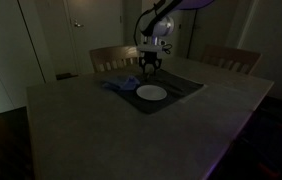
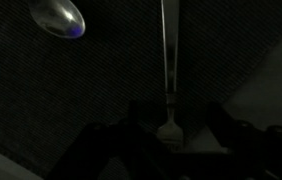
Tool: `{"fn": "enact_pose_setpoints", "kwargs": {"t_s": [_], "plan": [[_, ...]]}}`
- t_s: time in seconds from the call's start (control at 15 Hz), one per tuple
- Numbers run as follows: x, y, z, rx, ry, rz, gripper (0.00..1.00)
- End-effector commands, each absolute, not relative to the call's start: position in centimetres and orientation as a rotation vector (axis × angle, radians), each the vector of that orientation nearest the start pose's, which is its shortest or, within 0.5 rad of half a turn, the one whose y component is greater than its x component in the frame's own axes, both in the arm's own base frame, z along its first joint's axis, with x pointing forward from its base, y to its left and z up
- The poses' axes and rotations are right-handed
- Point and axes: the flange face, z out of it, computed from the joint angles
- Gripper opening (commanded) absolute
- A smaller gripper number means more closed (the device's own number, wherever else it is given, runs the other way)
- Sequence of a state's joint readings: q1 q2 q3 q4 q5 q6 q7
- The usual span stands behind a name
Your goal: Put the fork beside the spoon on the mat
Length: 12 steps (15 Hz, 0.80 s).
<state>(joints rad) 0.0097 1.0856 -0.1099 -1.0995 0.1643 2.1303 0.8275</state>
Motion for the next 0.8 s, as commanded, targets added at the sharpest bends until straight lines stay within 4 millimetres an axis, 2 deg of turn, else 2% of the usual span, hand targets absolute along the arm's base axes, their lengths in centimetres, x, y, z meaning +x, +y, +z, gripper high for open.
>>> {"fn": "enact_pose_setpoints", "kwargs": {"t_s": [0.0, 0.2, 0.27, 0.33, 0.4, 0.53, 0.73], "plan": [[76.21, -4.47, 14.28, -2.754, 1.455, 0.144, 0.45], [76.32, -4.42, 14.54, -2.756, 1.453, 0.147, 0.39], [76.35, -4.44, 14.59, -2.756, 1.454, 0.147, 0.33], [76.36, -4.47, 14.62, -2.756, 1.454, 0.150, 0.27], [76.33, -4.47, 14.61, -2.757, 1.455, 0.151, 0.12], [76.33, -4.47, 14.70, -2.757, 1.456, 0.153, 0.00], [76.32, -4.44, 15.07, -2.746, 1.466, 0.158, 0.02]]}}
